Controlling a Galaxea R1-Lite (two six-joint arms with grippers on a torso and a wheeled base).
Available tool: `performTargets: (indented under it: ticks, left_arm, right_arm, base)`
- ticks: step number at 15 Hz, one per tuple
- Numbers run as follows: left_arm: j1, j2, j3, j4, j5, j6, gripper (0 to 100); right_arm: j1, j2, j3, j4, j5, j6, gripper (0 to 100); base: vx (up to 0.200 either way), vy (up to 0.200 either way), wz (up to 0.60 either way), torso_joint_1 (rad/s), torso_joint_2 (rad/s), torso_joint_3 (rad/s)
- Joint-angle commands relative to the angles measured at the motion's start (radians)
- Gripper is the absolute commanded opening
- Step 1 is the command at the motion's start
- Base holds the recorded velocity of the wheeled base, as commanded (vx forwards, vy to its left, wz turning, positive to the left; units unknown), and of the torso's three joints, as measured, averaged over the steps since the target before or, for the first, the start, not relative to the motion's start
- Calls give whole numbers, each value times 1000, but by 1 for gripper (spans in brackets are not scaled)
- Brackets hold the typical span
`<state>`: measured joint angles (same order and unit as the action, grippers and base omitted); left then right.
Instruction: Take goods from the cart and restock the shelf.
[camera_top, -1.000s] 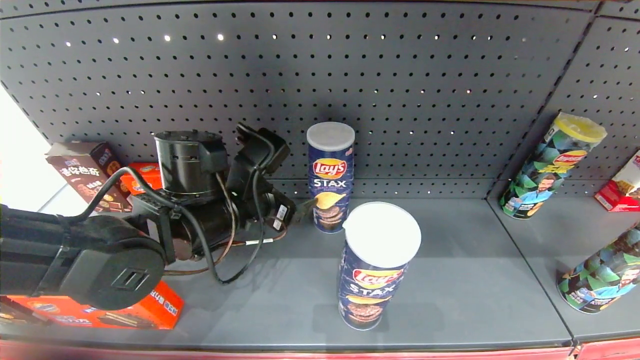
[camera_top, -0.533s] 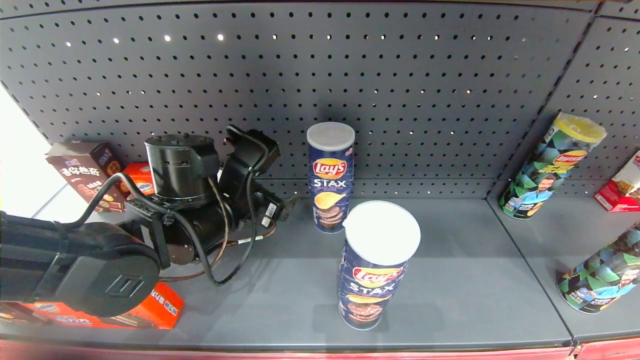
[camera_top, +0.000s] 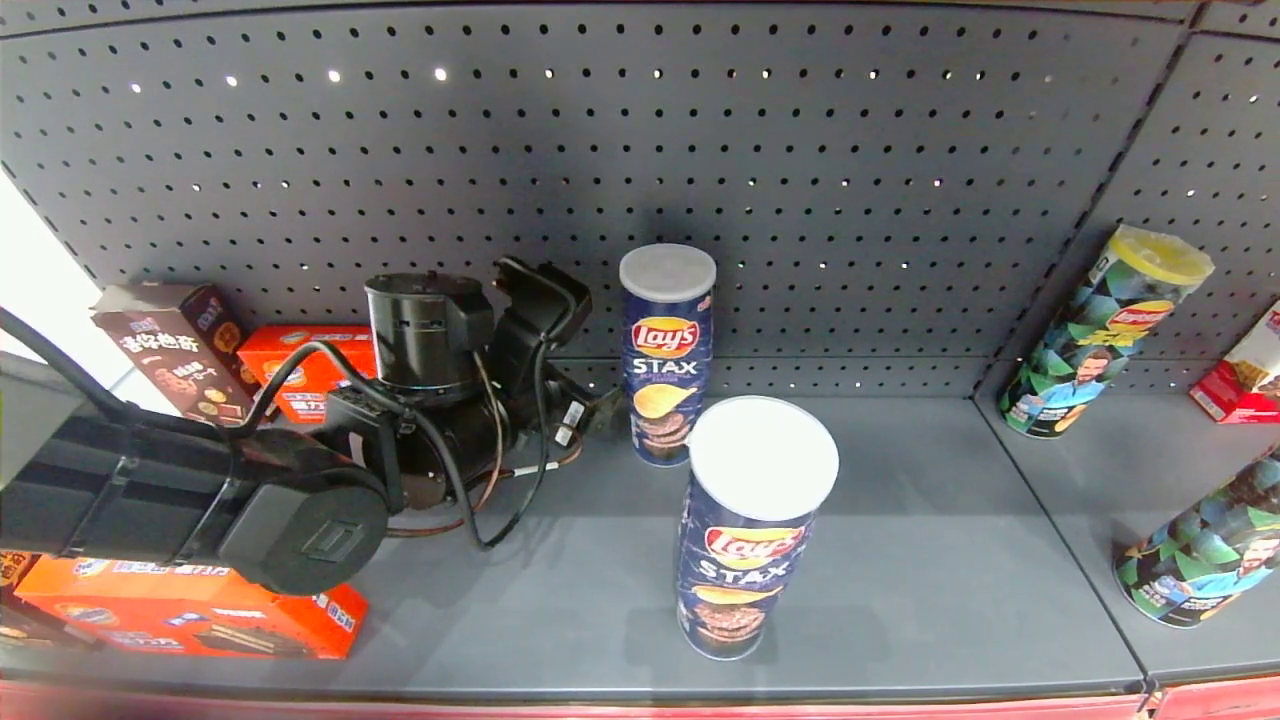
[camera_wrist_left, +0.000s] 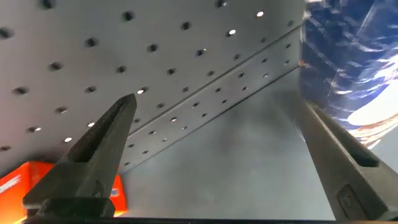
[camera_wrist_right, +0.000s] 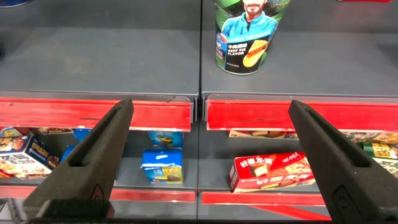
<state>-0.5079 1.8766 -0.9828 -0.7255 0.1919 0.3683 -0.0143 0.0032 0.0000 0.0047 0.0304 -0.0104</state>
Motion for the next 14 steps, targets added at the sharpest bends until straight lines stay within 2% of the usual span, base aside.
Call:
performTargets:
  ticks: [1, 7, 14]
  left_arm:
    - [-12, 18, -16, 1, 0, -2, 100]
    - [-38, 42, -56, 5, 1, -2, 100]
    - [-34, 15, -36, 5, 4, -5, 100]
  right_arm:
    - [0, 1, 0, 0, 0, 0, 100]
    - [0, 1, 0, 0, 0, 0, 100]
    - [0, 1, 0, 0, 0, 0, 100]
  base:
    - [0, 0, 0, 0, 0, 0]
    - [0, 0, 0, 0, 0, 0]
    - [0, 0, 0, 0, 0, 0]
